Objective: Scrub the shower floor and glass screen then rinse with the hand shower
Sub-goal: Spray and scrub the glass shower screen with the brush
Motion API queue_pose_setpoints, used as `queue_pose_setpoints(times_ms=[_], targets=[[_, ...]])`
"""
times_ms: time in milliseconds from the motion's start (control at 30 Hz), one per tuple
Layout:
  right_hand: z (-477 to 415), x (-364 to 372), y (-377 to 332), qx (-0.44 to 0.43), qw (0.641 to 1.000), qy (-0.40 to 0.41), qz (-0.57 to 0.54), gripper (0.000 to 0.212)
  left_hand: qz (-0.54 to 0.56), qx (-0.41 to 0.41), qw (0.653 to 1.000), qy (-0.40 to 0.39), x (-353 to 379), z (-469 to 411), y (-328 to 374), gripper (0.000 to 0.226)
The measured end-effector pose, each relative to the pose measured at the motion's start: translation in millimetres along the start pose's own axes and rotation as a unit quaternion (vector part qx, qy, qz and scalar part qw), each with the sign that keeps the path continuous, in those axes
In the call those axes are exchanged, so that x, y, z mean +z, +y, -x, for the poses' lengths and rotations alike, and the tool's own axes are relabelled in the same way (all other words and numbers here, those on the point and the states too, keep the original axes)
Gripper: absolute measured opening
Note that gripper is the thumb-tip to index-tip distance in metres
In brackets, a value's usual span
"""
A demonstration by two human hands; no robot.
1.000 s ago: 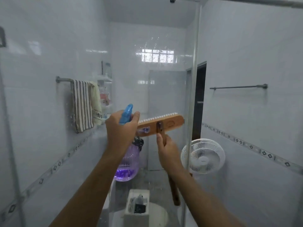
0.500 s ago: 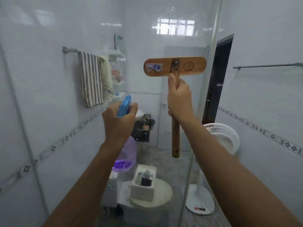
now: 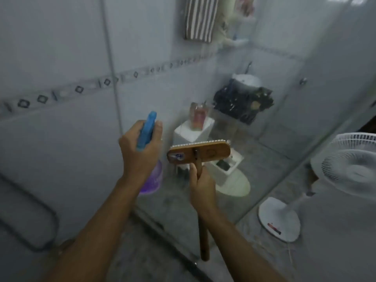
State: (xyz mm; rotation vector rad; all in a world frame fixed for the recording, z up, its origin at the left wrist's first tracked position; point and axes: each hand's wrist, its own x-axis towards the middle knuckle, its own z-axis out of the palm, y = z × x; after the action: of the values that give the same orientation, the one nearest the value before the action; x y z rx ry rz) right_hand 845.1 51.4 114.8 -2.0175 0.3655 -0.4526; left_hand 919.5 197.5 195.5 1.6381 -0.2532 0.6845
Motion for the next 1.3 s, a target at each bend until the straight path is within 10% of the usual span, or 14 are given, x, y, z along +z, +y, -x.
queue_pose_setpoints(times_ms=[367,667,1300], targets=[[122,182,222,0.188,0.939,-0.282,0.065,0.047,-0.196,-0.208,0.958,0.030,-145,276,-232,0.012],[281,339,468,0.178,0.841,-0.482,0.167,0.035,-0.243,-0.345,0.906,0.045,-233,536,-433,0.017],[394,551,768,0.150,0.830,-0.499,0.200,0.043,-0.293,-0.427,0.850,0.092,-279,764,-707,0.066]])
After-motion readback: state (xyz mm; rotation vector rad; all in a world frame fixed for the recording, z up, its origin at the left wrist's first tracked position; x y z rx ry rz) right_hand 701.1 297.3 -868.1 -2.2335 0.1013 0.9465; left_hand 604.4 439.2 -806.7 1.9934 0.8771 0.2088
